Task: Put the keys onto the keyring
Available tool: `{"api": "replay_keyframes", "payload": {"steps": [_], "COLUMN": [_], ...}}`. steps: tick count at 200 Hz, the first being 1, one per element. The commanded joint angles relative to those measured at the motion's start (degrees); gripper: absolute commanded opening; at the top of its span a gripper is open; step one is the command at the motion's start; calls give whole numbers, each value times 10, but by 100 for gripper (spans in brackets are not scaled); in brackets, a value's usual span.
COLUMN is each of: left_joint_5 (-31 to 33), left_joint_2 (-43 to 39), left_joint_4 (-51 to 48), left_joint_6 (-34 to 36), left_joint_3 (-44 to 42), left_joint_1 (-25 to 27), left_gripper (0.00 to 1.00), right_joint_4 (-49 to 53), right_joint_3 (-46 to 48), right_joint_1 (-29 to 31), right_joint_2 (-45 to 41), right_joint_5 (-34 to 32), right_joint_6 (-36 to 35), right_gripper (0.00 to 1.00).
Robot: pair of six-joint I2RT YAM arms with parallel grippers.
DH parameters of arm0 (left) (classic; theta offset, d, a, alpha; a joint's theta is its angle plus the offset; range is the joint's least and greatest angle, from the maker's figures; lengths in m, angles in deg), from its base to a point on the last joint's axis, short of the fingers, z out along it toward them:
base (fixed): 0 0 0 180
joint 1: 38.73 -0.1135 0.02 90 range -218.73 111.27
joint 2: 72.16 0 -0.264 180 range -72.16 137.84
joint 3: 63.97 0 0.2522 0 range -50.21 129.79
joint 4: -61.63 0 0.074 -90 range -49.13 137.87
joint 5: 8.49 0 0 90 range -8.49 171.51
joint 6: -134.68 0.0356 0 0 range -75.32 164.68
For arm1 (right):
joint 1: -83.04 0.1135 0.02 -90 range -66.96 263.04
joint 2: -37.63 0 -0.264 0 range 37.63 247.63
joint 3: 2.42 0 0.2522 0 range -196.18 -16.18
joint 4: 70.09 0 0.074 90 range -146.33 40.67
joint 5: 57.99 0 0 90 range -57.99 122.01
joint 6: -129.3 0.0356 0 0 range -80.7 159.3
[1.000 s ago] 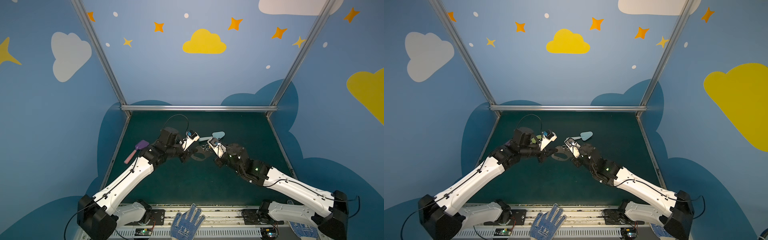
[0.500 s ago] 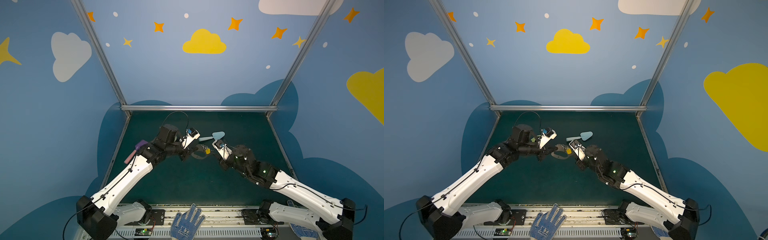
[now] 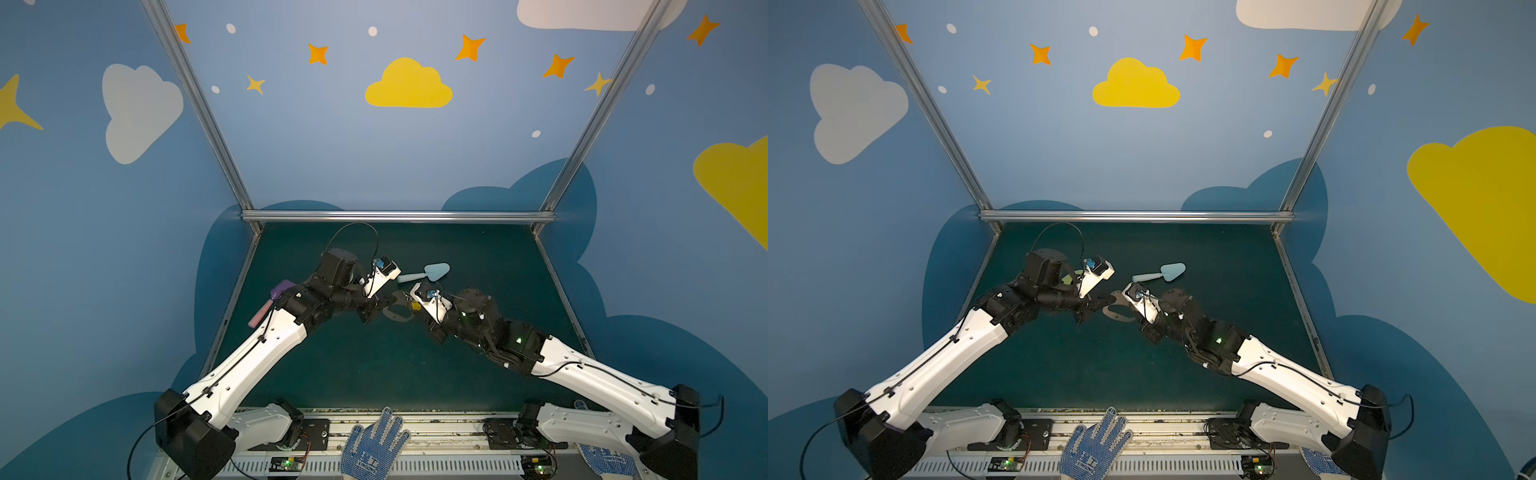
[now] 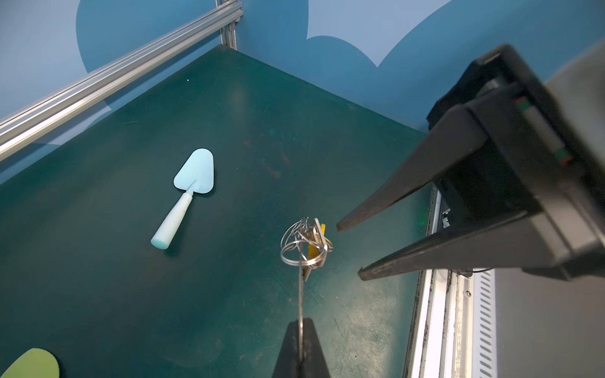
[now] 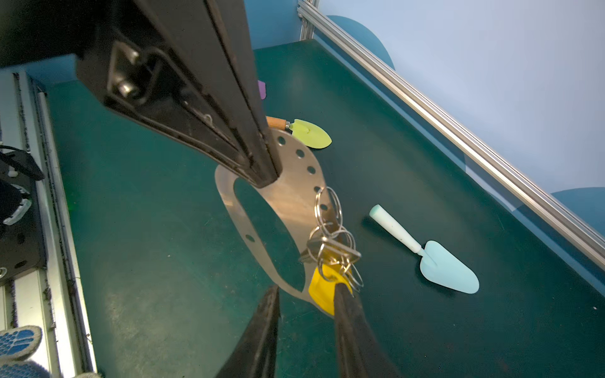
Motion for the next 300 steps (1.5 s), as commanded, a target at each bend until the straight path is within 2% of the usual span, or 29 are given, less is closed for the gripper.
{"api": "replay_keyframes", "payload": {"steps": [1, 67, 79, 127, 180, 246, 300], "left_joint_5": [-15, -17, -16, -25, -44, -95, -123], "left_joint_2": [2, -4, -5, -10, -19, -33, -30], "left_joint_4": [0, -1, -2, -8, -4, 11, 15], "left_joint_6": [-4, -1, 0, 5, 1, -6, -8], "left_joint_3": [17, 15, 14, 16, 10, 1, -9], "left_joint_1": [2, 4, 3, 3, -5, -20, -22], "left_gripper": [4, 4, 4, 4, 4, 4, 4], "right_joint_4": [-28, -27, -23, -19, -18, -22, -21], "right_joint_3": [-25, -34, -32, -23, -5, 23, 25], "right_joint_1": [7, 8, 8, 7, -10, -71, -80], "right_joint_2": [10, 22, 17, -6, -46, -104, -111], "right_joint_5": [-32, -72, -75, -63, 17, 158, 180], "right_joint_6": [-14, -29, -32, -36, -30, 3, 1], "right_gripper": [26, 7, 0, 0, 0, 0, 0]}}
